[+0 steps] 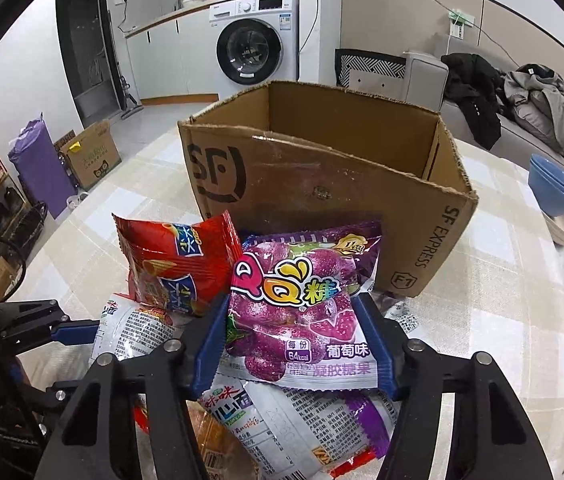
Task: Organize snacks
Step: 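Lift the white chip bag and purple gummy bag off the pile with both grippers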
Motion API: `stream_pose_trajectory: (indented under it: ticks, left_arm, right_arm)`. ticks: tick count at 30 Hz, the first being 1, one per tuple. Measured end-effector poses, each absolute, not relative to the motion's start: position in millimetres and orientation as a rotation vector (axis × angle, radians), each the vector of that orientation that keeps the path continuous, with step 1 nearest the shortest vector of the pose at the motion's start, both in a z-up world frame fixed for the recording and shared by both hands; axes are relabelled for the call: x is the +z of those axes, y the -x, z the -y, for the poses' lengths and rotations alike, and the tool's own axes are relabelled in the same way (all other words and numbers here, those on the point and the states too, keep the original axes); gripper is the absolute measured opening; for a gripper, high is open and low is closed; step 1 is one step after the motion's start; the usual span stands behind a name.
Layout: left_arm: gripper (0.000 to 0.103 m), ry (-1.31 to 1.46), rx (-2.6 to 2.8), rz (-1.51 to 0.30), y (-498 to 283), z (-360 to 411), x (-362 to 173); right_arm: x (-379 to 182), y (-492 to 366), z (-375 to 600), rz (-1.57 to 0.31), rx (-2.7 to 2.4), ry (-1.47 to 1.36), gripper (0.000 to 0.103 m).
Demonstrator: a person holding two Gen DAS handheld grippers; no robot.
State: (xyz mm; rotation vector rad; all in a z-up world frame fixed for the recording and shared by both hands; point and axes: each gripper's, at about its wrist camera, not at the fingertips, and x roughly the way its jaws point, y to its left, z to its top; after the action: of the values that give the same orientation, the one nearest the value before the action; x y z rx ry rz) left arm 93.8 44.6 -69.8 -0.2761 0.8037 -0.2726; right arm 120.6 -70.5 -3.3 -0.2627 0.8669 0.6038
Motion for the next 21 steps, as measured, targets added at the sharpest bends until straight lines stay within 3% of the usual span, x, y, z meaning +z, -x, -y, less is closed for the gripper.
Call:
stream_pose_trajectory:
  ticks: [21]
  left_arm:
    - [0.043,0.279,-0.275,-0.775,-62,-46,-60]
  right_arm:
    - [19,-89,100,-0.815,0.627,0.239,0.058]
